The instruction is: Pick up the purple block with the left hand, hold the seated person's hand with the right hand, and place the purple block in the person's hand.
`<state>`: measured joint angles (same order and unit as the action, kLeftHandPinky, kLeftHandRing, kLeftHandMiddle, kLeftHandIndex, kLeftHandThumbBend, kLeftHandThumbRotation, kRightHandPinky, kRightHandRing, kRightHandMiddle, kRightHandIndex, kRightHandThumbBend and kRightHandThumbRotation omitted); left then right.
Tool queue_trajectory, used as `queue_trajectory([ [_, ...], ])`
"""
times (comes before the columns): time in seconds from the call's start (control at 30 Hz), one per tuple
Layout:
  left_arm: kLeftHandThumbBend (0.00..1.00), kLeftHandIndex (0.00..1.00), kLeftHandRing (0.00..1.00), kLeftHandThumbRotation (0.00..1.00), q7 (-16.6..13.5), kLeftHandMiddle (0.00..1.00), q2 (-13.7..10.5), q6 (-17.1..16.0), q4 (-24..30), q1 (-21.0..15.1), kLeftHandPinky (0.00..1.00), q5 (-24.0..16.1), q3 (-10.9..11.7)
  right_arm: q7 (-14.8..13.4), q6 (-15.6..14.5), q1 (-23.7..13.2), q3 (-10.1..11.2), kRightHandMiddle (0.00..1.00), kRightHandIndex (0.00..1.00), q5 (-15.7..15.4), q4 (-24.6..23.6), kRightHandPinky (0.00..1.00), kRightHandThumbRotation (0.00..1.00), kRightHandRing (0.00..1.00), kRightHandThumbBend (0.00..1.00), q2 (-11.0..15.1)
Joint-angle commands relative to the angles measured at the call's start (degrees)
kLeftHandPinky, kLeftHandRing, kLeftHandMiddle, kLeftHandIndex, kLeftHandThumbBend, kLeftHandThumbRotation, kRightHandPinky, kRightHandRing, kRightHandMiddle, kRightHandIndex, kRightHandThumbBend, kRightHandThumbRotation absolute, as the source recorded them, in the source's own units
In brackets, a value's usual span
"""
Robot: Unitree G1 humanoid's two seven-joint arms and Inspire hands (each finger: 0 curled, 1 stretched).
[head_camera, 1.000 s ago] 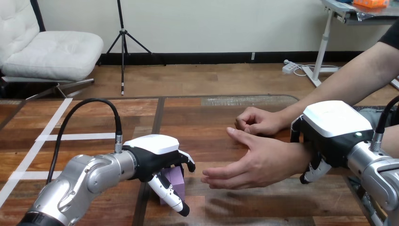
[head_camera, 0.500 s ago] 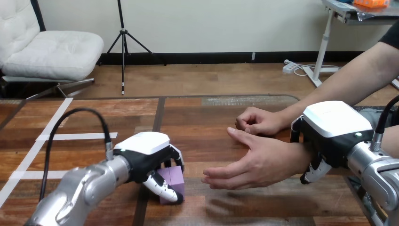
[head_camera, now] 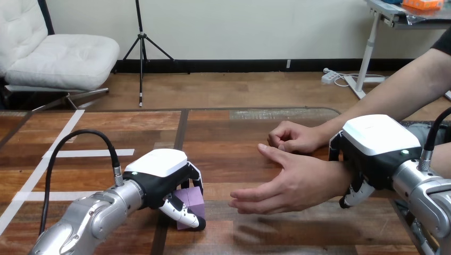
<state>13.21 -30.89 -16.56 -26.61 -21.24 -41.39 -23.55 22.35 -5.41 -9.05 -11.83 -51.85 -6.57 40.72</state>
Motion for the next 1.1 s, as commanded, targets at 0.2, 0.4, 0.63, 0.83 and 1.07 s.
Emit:
queue_trajectory([
  [0.2, 0.44, 0.39, 0.34, 0.34, -2.12, 0.38, -0.85, -2.05, -1.12, -2.50, 0.26, -0.51, -0.05, 0.29, -0.74, -2.69, 1.74, 0.48, 0.53, 0.41, -1.63, 0.32, 0.00, 0.41, 0.83, 0.40],
  [0.4, 0.45, 0.39, 0.34, 0.34, -2.26, 0.38, -0.81, -2.97, -1.56, -2.45, 0.27, 0.07, 0.23, 0.78, -1.14, -2.76, 1.64, 0.48, 0.53, 0.22, -1.74, 0.31, 0.00, 0.40, 0.83, 0.28],
  [0.63, 0.45, 0.39, 0.33, 0.34, -2.54, 0.38, -0.66, -4.36, -2.25, -2.36, 0.26, 1.08, 0.67, 0.81, -1.05, -2.64, 1.61, 0.48, 0.54, 0.28, -1.77, 0.32, 0.00, 0.42, 0.83, 0.37],
  [0.83, 0.46, 0.39, 0.33, 0.34, -3.72, 0.39, -0.59, -6.49, -3.22, -2.27, 0.25, 1.85, 1.04, 0.49, -1.03, -2.42, 1.84, 0.49, 0.55, 0.67, -2.01, 0.33, 0.00, 0.42, 0.83, 0.14],
  [1.07, 0.46, 0.40, 0.34, 0.35, -5.64, 0.40, -0.45, -9.84, -5.06, -2.44, 0.26, 2.85, 1.42, 0.68, -1.24, -2.38, 1.79, 0.49, 0.55, 0.51, -2.17, 0.33, 0.00, 0.42, 0.83, 0.17],
])
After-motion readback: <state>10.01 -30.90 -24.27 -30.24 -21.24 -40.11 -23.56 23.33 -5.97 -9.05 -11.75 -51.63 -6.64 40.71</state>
